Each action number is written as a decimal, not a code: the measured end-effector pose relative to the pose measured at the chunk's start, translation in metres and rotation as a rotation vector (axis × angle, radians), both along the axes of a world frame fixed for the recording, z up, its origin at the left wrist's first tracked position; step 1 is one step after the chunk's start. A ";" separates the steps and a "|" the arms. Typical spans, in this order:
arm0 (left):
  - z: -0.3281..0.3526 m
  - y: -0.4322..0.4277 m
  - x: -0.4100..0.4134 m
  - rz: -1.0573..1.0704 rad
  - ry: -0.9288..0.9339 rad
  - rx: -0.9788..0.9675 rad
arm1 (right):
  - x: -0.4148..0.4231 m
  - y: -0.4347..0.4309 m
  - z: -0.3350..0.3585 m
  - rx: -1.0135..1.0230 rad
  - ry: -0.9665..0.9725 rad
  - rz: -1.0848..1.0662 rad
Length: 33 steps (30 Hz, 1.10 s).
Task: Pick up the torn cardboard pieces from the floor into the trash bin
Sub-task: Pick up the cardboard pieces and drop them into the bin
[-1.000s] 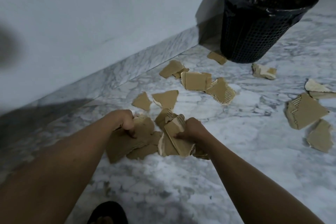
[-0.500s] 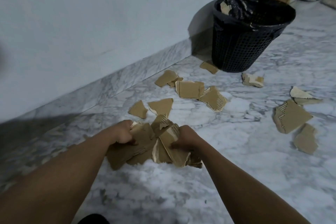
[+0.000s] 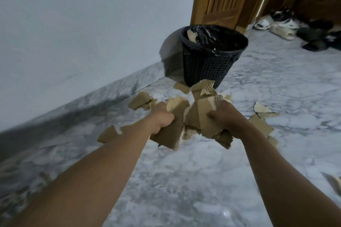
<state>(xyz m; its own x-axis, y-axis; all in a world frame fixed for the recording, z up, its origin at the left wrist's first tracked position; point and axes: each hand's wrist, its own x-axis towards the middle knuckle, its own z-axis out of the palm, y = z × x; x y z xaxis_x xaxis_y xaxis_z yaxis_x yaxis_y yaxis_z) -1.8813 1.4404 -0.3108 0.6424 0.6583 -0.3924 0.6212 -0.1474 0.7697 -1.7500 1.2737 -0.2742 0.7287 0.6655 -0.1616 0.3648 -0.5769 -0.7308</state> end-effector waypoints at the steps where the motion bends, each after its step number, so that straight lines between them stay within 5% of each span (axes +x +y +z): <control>1: 0.019 0.003 0.020 0.030 -0.064 0.025 | 0.010 0.003 0.017 0.091 0.018 -0.062; 5: 0.124 0.021 0.090 0.053 -0.301 0.069 | 0.065 0.024 0.106 0.339 -0.011 -0.143; 12: 0.262 0.042 0.159 0.179 -0.586 0.289 | 0.137 0.054 0.229 0.464 -0.140 -0.190; 22: 0.190 0.057 0.245 0.555 -0.758 0.085 | 0.204 0.105 0.157 0.548 0.023 -0.504; 26: 0.180 0.063 0.266 0.358 -0.642 -0.133 | 0.201 0.128 0.144 0.705 0.399 -0.324; 33: 0.151 0.095 0.273 0.339 -0.471 -0.131 | 0.223 0.127 0.118 0.596 0.418 -0.350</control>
